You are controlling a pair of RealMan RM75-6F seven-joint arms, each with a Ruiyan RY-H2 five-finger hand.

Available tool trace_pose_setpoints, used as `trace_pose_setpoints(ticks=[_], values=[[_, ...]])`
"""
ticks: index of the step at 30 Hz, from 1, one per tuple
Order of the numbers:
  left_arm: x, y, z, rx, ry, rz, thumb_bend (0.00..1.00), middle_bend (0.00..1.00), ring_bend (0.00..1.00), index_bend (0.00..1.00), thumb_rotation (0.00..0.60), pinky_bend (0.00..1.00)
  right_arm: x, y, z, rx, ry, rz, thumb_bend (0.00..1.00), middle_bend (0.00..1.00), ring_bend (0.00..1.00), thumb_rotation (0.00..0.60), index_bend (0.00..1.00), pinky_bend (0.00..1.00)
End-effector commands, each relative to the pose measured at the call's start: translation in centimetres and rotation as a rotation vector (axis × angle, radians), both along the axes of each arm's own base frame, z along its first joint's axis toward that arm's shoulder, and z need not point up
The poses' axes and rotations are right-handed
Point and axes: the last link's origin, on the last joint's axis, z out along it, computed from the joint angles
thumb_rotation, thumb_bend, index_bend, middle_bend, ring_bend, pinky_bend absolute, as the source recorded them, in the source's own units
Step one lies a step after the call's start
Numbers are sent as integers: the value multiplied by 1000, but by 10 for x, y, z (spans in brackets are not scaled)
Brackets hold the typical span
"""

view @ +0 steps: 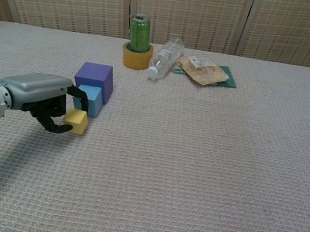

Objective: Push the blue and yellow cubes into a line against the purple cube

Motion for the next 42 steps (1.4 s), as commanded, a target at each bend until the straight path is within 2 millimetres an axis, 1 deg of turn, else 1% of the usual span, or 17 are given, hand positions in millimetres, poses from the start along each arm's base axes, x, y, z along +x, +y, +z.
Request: trace_pose_setpoints(ticks=[1,16,25,34,37,42], values=[[1,3,-3,0,3,-3,383,1000,1000,450,600,1000,-1,-1,0,-1,0,-4,26,0,0,519,0,0],[0,5,-7,2,22,-21,384,1000,1000,363,600,1000,-1,0,2,-11,-8,-6,26,0,0,519,0,0],[0,3,-5,13,16,-26,384,1000,1000,353,600,1000,-2,0,2,-6,-2,-14,26,0,0,521,0,0],[5,-18,8,36,-25,-65,384,1000,1000,353,600,1000,0,2,0,-1,1,-9,26,0,0,519,0,0],[5,-31,8,28,-34,-77,386,1000,1000,351,600,1000,1,4,0,2,-3,-2,26,0,0,520,0,0],[2,-43,7,20,-27,-77,385,1000,1000,338,600,1000,3,6,0,10,-10,9,26,0,0,521,0,0]])
